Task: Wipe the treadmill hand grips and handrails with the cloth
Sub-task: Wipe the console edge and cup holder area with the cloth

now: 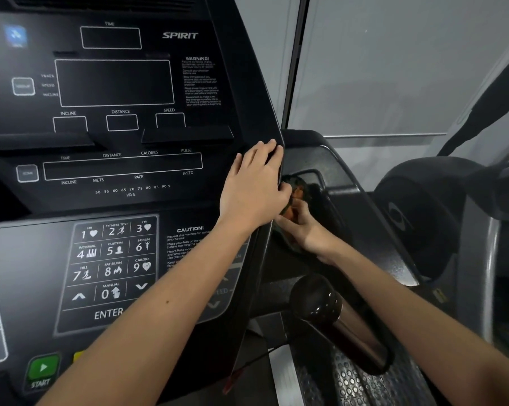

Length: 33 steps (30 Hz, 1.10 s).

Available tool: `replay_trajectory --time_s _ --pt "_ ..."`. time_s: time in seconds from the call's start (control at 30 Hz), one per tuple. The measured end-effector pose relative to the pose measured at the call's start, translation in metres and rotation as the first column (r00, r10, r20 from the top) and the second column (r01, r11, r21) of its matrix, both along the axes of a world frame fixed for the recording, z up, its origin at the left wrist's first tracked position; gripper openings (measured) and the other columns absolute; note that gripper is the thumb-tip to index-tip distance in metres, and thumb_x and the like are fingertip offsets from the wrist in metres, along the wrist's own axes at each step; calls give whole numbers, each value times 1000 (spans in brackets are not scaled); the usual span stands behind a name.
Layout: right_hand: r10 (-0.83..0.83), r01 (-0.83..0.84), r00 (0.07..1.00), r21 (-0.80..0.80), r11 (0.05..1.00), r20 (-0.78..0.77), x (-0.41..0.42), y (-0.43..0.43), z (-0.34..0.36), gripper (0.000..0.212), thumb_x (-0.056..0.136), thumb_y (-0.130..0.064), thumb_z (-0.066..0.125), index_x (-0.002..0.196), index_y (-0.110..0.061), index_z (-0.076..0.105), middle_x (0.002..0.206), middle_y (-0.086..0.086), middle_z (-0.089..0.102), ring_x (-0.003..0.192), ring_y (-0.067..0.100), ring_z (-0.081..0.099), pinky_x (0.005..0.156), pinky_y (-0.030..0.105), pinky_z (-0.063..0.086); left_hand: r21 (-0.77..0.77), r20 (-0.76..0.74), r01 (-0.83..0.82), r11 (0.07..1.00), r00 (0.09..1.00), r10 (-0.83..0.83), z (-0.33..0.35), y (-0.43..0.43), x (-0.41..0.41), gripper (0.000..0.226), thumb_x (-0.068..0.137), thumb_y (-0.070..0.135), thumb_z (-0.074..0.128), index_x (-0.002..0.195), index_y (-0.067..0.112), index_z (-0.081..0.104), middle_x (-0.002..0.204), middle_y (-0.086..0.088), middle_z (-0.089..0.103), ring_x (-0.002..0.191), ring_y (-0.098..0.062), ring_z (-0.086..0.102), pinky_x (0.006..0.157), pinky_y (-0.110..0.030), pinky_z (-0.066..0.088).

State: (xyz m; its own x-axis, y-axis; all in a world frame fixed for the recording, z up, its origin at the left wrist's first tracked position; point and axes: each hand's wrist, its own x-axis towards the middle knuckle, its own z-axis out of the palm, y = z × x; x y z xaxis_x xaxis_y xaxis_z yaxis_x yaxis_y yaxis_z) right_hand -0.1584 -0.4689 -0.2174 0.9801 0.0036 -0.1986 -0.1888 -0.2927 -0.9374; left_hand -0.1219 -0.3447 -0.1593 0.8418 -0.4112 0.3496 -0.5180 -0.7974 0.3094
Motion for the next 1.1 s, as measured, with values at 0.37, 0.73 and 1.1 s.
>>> replay_trajectory --time_s 0.37,0.73,1.1 --pt "55 -53 998 -61 997 27 -7 -6 4 50 89 -18 60 129 -18 30 109 -4 53 95 4 53 75 10 45 4 14 -1 1000 1000 1 -1 0 1 63 92 32 45 148 19 19 156 4 17 144 -12 7 117 -35 5" --pt "219 -225 974 -204 953 -49 -23 -27 16 12 87 -14 62 83 -21 52 71 -8 52 55 -10 53 54 5 40 21 9 0 1000 1000 -1 0 0 0 62 93 32 43 148 18 18 156 4 15 144 -12 5 117 -35 5" --pt "123 -110 989 -145 983 84 -1 -14 -7 45 92 -22 55 132 -12 35 118 0 55 105 7 50 84 10 42 11 9 -5 1000 1000 5 -1 -1 0 62 92 31 44 148 19 19 156 4 16 144 -11 6 117 -35 5"
